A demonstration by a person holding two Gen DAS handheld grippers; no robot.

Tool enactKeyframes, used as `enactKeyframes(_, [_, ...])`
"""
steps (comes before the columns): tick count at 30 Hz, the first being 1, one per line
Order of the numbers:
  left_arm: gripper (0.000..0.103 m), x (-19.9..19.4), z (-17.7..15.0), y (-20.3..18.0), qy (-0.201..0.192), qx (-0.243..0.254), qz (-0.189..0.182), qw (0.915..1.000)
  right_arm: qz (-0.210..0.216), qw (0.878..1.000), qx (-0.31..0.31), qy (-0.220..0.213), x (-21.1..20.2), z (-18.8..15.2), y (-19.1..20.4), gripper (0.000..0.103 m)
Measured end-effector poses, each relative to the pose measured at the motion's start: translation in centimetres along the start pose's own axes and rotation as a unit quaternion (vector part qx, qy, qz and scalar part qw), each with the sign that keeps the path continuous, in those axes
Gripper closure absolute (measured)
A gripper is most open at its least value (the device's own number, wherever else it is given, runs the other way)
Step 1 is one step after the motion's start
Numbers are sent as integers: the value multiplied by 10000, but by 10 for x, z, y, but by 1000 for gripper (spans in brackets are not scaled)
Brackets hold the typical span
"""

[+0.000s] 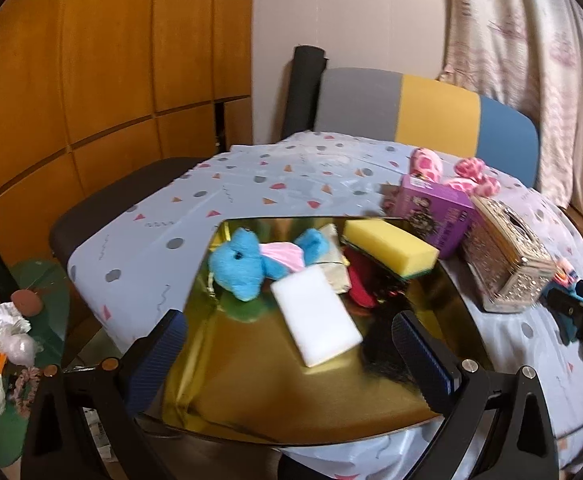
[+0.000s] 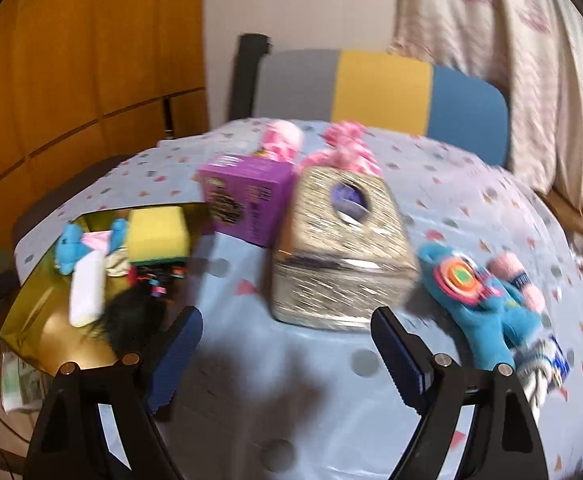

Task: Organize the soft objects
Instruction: 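Withdraw both tools from the tray toward the remaining toys, then grasp the white knitted glove bundle with the left tool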

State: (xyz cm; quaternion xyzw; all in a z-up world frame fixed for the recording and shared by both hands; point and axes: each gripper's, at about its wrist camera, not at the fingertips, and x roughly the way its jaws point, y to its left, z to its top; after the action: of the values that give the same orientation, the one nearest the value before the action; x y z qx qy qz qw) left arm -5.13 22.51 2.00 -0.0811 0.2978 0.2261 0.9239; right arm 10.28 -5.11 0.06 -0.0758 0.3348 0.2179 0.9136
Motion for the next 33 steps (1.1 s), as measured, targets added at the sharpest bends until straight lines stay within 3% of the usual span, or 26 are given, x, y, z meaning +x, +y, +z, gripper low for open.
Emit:
enactKeyframes(7, [0, 2, -2, -25, 116, 323, -382, 9987, -507, 9962, 696, 141, -12, -7, -77, 15])
enactKeyframes(12, [0, 0, -1, -50, 134, 624, -756, 9951, -1039, 9845, 1411, -37, -38, -10, -146, 15])
enactKeyframes(18, [0, -8, 0, -100, 129, 1243, -1373, 9826, -1717, 9513, 2541, -303, -61, -25, -230, 15])
enactKeyframes(24, [0, -7, -5, -151, 453, 1714, -1931, 9650, -1731, 9095, 3741, -539, -74, -50, -286, 15])
enactKeyframes(29, [0, 2, -14, -190, 879, 1857, -2248, 9525, -1617, 8962, 4095, -546, -75, -58, -297, 15])
enactKeyframes(33, [0, 6, -20, -210, 1052, 1961, -2263, 9483, -1562, 8815, 4420, -561, -79, -69, -305, 15])
